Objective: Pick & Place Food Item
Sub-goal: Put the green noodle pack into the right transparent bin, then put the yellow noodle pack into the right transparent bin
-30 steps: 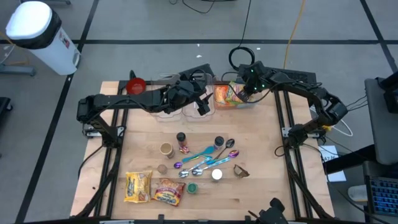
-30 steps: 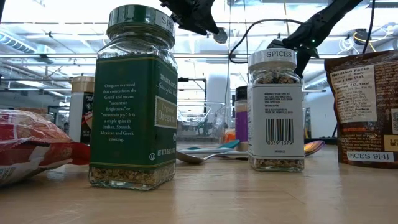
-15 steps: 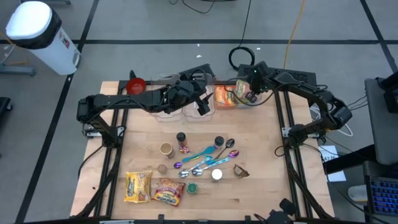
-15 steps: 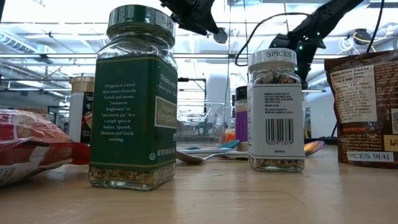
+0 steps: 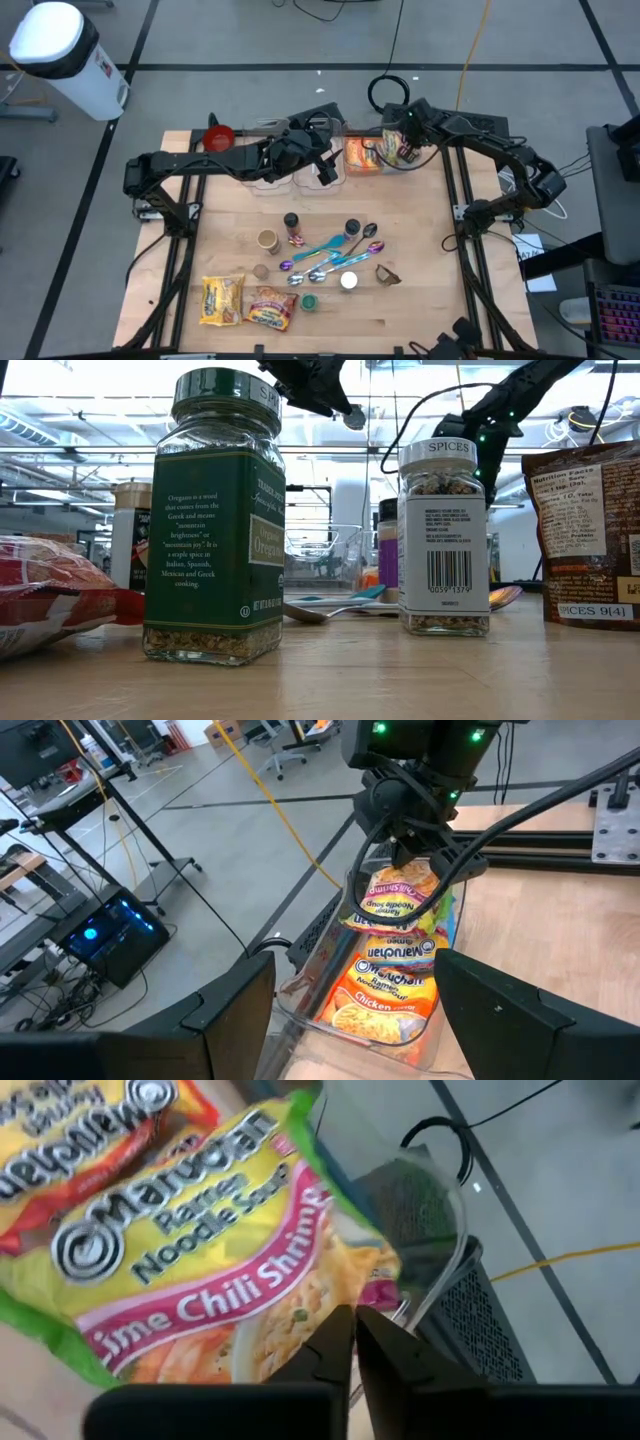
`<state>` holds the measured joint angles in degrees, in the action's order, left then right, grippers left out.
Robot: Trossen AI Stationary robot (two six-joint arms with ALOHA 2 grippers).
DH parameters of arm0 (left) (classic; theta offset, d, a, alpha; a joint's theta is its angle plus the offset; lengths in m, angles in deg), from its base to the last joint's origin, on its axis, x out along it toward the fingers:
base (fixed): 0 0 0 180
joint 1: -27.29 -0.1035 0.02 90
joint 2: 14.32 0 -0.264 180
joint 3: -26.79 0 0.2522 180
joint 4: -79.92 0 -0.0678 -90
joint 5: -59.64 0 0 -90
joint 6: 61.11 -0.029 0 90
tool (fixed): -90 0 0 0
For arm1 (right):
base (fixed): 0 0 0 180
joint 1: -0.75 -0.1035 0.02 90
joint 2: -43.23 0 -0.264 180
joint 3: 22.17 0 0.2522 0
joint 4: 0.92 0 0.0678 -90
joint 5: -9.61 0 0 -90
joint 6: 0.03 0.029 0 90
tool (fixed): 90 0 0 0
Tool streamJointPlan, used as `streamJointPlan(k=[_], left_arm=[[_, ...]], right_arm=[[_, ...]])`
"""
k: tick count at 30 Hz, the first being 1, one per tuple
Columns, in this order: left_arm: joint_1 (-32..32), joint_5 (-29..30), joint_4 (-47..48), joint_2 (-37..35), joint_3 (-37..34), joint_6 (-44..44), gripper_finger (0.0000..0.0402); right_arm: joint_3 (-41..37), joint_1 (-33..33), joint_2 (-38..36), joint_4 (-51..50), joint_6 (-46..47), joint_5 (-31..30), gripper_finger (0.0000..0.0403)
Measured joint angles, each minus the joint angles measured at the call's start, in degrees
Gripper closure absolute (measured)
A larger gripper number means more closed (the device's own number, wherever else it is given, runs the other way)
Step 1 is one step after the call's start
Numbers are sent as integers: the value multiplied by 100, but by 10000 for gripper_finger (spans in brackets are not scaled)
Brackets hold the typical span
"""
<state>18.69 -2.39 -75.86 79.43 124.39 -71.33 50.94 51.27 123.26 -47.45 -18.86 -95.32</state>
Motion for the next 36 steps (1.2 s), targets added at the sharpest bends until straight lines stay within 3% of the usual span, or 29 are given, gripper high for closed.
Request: streamJointPlan(k=[11, 16, 20, 25, 28, 32, 36], left_arm=[[86, -3, 130, -160, 1, 140, 119], [42, -785, 267, -515, -294, 235, 119], [-1, -1367, 86, -1051, -1001, 542, 119], [246, -1868, -319, -2042, -1909, 993, 119], [609, -1805, -232, -2628, -2216, 1157, 119], [1121, -1469, 615, -3209, -2410, 1380, 119], [1485, -1865, 1677, -3491, -2555, 2647, 119]], right_arm=[[4, -209, -606, 125, 724, -1, 262], [4, -571, -1326, 174, 871, 17, 223], [4, -963, -1949, 159, 1030, 204, 213], [-63, -1542, -2610, 214, 1343, 1644, 220], [-301, -1983, -2957, 395, 1390, 2262, 226], [-900, -2614, -3433, 912, 1689, 2419, 234], [-1718, -3217, -3821, 1767, 2057, 2406, 240]])
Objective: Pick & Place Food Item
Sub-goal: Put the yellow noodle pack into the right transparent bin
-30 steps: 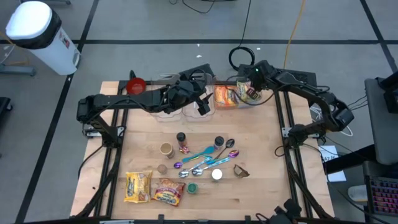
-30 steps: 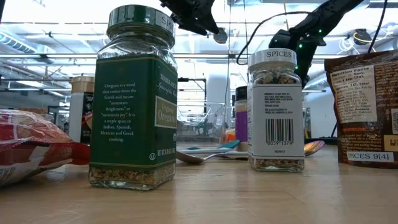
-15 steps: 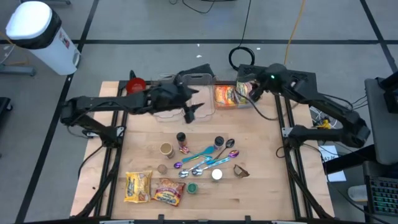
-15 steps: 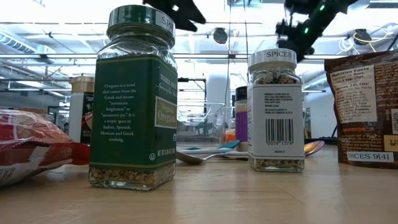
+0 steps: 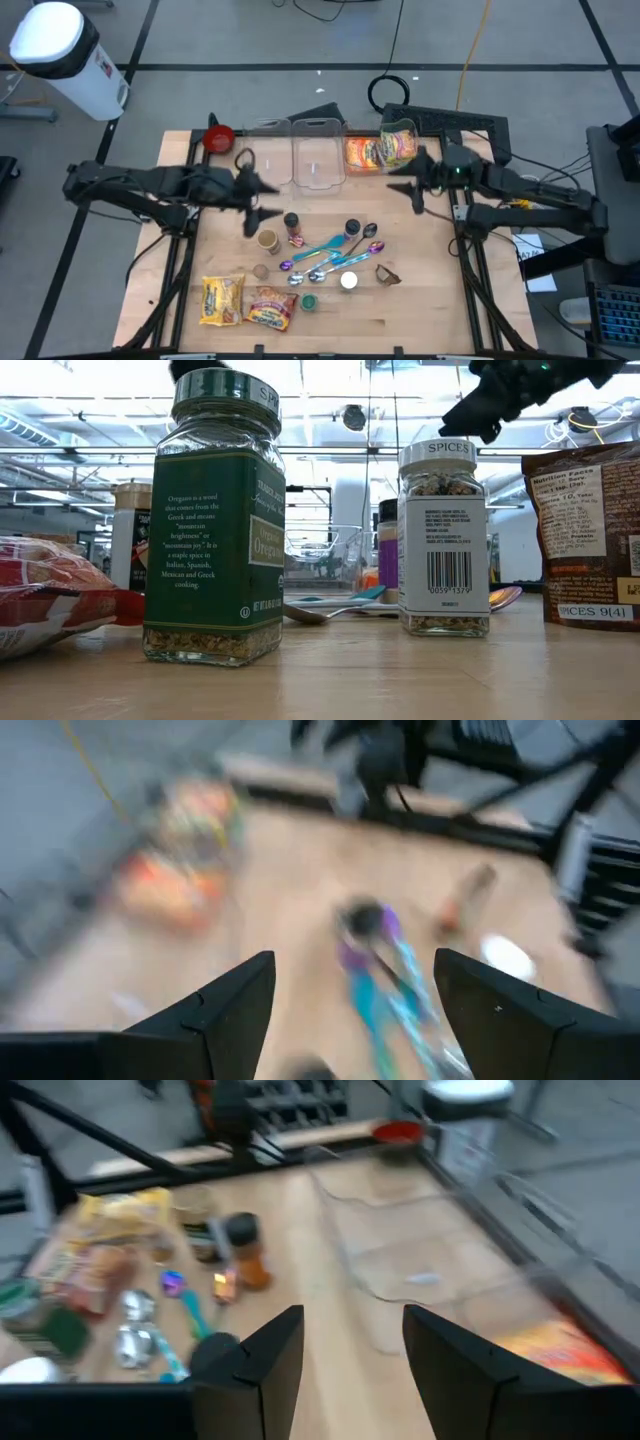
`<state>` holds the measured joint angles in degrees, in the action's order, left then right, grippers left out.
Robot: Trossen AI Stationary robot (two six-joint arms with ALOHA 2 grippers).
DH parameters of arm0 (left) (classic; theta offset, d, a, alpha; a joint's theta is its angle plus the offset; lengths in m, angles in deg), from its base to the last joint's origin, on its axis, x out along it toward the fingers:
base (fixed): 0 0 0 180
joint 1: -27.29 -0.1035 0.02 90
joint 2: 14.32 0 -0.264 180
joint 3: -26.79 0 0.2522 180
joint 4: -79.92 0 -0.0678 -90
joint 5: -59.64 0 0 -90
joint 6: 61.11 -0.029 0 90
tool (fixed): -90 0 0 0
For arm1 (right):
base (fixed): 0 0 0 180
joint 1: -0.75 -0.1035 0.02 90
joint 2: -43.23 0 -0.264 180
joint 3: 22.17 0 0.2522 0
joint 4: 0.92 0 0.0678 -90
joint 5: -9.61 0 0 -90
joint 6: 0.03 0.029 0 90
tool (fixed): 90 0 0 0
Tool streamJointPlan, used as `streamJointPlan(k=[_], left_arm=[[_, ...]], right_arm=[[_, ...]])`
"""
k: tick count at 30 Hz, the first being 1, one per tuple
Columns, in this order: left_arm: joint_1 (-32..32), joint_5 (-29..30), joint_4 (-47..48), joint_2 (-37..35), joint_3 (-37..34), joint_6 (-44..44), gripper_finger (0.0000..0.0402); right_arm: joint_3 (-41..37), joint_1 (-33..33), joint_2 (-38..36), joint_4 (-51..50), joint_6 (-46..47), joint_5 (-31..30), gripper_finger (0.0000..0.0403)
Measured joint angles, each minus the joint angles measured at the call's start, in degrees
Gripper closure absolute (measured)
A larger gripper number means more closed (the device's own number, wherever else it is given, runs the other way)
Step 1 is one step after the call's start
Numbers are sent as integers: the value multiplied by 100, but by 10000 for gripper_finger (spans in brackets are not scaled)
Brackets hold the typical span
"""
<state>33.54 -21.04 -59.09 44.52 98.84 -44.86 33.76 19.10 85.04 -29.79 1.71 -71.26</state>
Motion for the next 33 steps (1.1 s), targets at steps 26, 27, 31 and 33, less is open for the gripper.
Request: streamJointPlan(k=[26, 27, 31, 33], left_arm=[[3488, -1603, 3244, 1993, -5, 8989, 119], [3571, -1698, 3222, 2064, -5, 9202, 119], [3791, -1886, 3219, 2291, -5, 9851, 119], [3856, -1888, 3250, 2358, -5, 10054, 119]], right_arm=[[-1093, -1027, -145, 2002, -241, 10, 243], [-1093, -1027, -127, 2000, -239, 10, 243], [-1093, -1027, -57, 2000, -239, 12, 243], [-1093, -1027, -47, 1992, -239, 13, 243]])
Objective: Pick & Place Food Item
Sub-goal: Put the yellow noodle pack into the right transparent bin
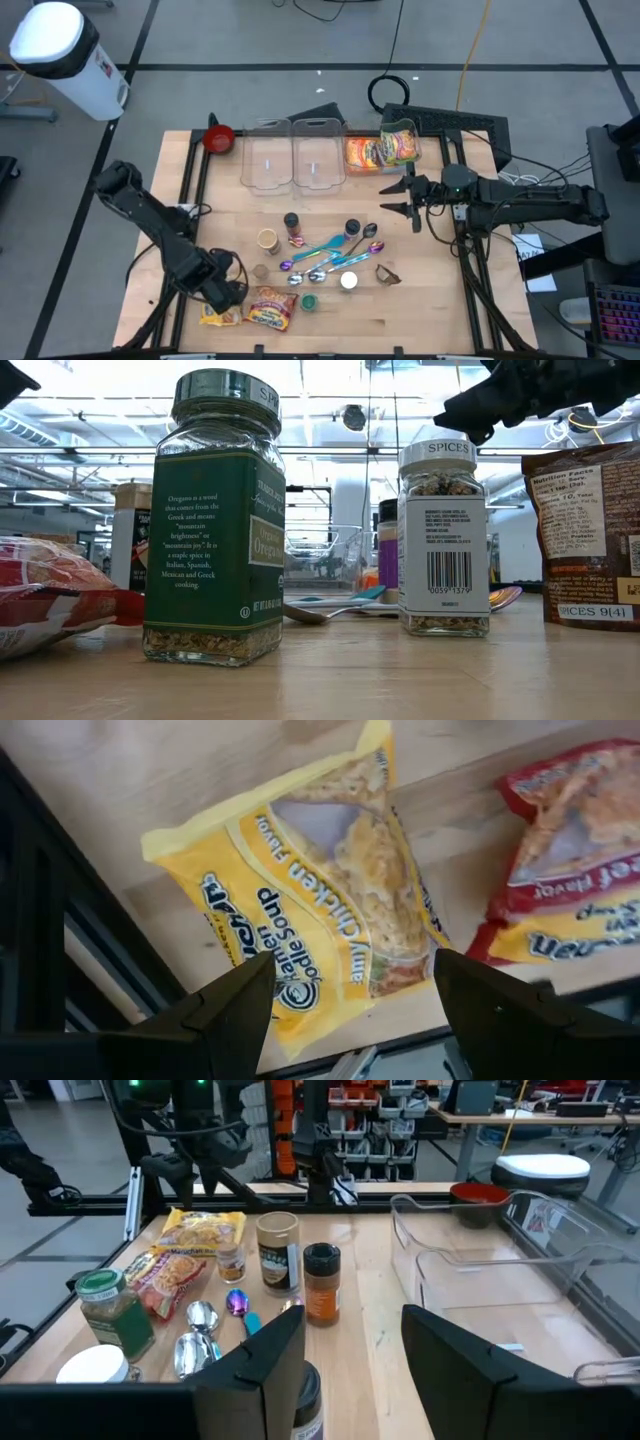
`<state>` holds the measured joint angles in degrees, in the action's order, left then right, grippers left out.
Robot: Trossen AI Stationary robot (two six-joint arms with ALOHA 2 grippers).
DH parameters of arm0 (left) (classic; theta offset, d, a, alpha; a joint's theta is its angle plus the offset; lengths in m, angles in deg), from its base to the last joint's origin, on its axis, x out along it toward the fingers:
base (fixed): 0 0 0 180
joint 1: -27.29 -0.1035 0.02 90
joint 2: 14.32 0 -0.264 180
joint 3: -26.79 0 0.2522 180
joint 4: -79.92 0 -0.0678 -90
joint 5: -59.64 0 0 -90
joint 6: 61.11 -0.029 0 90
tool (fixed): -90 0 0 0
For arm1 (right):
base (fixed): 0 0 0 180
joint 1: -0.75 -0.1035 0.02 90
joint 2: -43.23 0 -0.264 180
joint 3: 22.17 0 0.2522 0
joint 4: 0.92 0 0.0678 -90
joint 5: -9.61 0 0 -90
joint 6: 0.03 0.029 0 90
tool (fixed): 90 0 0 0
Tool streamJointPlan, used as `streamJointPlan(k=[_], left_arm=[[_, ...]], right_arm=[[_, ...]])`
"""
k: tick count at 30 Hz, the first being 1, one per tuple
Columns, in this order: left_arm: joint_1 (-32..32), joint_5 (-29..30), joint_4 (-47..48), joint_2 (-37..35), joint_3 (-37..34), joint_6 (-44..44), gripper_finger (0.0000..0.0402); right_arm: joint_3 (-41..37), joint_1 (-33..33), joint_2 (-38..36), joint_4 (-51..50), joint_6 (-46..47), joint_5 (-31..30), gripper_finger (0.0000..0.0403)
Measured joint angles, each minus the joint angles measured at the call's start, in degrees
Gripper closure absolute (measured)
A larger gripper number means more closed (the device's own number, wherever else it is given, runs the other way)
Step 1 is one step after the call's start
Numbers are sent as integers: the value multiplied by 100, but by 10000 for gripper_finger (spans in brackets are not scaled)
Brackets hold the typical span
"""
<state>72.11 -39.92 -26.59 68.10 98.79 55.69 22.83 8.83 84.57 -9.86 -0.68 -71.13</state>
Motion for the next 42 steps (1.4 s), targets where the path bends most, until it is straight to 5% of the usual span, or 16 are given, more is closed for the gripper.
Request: streamJointPlan(k=[13, 21, 29, 42], left_arm=[[150, -58, 184, 158, -188, 1177, 119], [407, -527, -1198, 138, -976, 1642, 119], [402, -546, -1319, 32, -1105, 1546, 123], [409, -525, -1321, -71, -1119, 1688, 308]], right_arm=[[0, 0, -2, 4, 22, 309, 243], [0, 0, -2, -46, 10, 308, 243], [0, 0, -2, -37, 1, 308, 243], [0, 0, -2, -37, 0, 305, 243]])
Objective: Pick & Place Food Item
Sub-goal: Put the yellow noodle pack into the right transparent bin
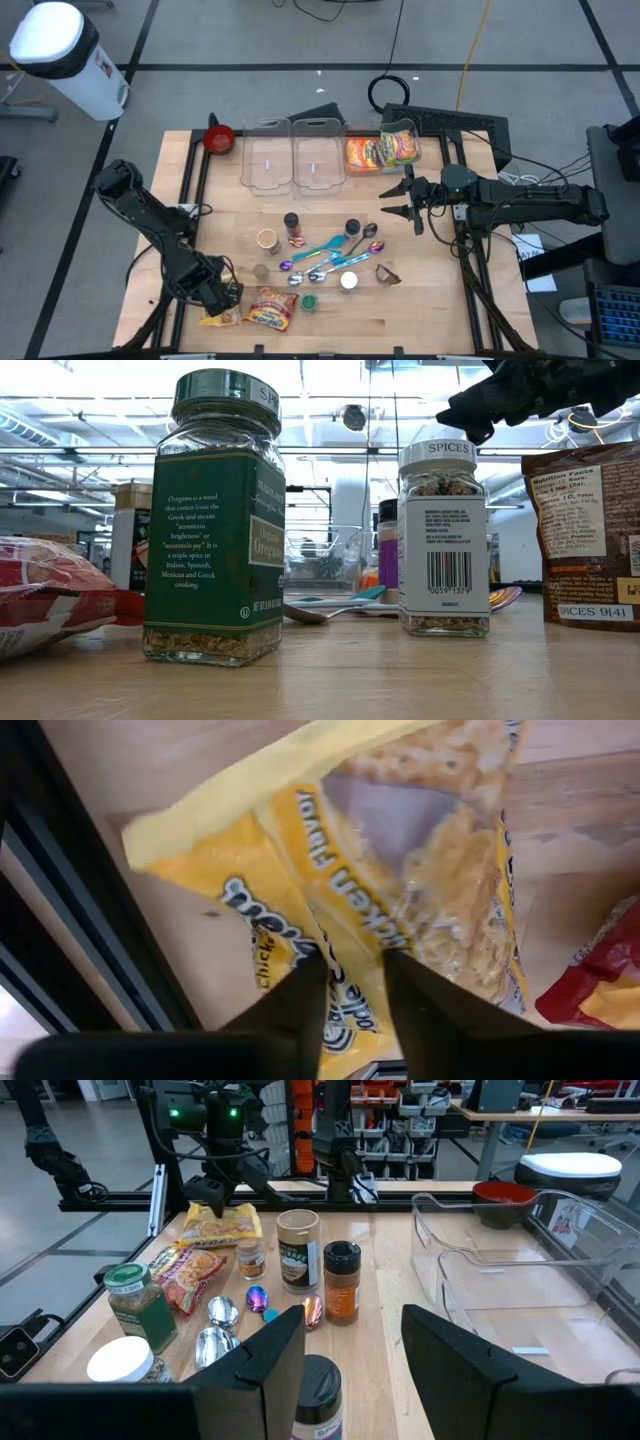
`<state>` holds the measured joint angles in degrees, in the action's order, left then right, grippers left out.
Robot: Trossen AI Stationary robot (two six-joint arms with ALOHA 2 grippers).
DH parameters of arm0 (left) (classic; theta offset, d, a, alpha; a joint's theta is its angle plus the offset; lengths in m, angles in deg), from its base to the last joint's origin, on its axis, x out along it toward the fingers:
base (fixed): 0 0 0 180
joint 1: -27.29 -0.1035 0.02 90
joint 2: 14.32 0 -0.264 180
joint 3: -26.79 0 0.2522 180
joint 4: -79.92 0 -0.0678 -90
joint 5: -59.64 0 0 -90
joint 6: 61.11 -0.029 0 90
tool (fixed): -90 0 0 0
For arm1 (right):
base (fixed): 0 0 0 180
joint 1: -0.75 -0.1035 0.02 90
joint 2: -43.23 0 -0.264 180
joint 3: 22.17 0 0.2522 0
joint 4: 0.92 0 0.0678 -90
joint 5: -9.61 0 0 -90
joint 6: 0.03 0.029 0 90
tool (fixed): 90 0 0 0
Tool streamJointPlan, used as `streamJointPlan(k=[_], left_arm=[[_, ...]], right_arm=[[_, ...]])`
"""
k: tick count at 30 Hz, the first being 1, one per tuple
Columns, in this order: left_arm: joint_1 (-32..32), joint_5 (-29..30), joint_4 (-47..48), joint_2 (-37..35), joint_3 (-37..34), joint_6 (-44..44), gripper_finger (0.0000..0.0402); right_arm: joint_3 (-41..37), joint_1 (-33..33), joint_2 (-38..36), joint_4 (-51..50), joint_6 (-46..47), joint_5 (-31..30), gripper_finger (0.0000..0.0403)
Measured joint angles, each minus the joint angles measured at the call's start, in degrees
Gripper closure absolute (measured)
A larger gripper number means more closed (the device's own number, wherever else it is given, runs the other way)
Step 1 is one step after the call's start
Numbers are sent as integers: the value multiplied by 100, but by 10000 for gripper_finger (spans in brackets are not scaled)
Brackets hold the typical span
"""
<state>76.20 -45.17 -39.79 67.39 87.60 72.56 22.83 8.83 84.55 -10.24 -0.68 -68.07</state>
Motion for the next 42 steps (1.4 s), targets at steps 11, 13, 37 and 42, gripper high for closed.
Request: streamJointPlan(k=[11, 13, 37, 42], left_arm=[[0, 177, 12, -366, 0, -90, 393], [0, 380, 36, -513, 10, -122, 393], [-1154, 3743, 3888, -1123, 2905, -3438, 400], [-2236, 4113, 3811, -1041, 2903, -5273, 400]], right_arm=[[2, 0, 0, -1, 0, 0, 243], [2, 0, 0, 0, 0, 0, 243], [2, 4, 0, 0, -22, -13, 243], [2, 4, 0, 25, -19, -22, 243]])
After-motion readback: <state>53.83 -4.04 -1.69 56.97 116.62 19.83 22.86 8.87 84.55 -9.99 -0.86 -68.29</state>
